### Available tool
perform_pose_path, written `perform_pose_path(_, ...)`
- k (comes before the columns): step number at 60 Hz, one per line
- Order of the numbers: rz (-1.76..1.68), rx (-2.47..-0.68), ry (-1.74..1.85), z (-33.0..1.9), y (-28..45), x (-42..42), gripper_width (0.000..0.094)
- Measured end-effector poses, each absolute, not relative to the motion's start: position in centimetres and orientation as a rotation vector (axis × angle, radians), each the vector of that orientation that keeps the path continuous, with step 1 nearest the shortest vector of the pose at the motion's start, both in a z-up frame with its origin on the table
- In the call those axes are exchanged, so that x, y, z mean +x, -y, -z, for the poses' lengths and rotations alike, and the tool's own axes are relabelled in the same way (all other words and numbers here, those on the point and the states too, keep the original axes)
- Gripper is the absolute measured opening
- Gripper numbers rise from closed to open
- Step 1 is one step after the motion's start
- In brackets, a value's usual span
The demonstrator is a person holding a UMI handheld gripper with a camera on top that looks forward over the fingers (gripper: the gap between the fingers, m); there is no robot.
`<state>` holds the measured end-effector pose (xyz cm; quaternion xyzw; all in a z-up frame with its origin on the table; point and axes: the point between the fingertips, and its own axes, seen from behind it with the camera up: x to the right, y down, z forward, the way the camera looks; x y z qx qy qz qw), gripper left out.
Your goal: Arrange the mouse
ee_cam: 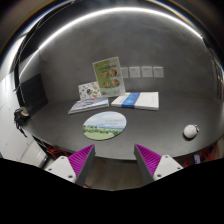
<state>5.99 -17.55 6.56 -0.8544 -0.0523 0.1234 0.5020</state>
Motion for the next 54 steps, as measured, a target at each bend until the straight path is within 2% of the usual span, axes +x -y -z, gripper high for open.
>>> perform_pose_path(14,-0.169,-2.066,0.057,-5.8,18.1,12.4,0.0819)
perform_pose_path(35,0.042,-2.087,-0.044,-1.1,13.3,31.5,0.0819)
perform_pose_path(49,-0.022,-2.134,-0.062,1.7,8.1,35.8,0.0833)
perform_pose_path(54,-0.018,-2.135,-0.052,1.4,6.2,36.0,0.0822)
